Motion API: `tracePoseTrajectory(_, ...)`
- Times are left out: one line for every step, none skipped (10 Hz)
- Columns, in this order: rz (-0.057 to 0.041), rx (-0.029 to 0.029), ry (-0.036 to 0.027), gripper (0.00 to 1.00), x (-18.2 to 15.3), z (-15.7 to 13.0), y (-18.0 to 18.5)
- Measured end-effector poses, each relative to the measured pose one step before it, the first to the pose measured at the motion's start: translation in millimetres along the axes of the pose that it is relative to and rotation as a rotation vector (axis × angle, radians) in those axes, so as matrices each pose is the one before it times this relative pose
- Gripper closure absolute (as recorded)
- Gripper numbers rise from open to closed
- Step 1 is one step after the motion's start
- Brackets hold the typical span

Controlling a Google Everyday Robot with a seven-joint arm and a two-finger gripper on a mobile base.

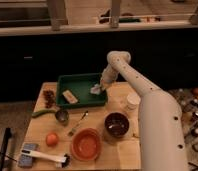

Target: Place towel in tray

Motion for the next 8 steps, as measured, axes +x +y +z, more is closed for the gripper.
tracePoseTrajectory(-0.00855, -0.00319, -0.00118, 1.0, -2.04, 0.69, -3.53)
tracePoseTrajectory(-0.01042, -0.00581, -0.0027, 1.0, -2.89, 2.0, -3.63)
tracePoseTrajectory(-0.01316, -0.00156, -0.00758, 1.0, -3.78, 1.89, -4.82)
tracePoseTrajectory(-0.0079, -0.00527, -0.00726, 1.0, -0.94, 1.33, -0.48)
tracePoseTrajectory(-0.01097, -0.00446, -0.01708, 1.0, -1.4, 2.2, -0.97)
tracePoseTrajectory(-0.01258, -0.006, -0.01737, 1.0, -4.18, 2.91, -1.9)
tracePoseTrajectory(-0.01977, -0.0111, -0.02499, 1.0, -5.64, 5.63, -2.61)
tracePoseTrajectory(-0.00945, -0.00712, -0.01493, 1.0, -3.18, 3.97, -1.47)
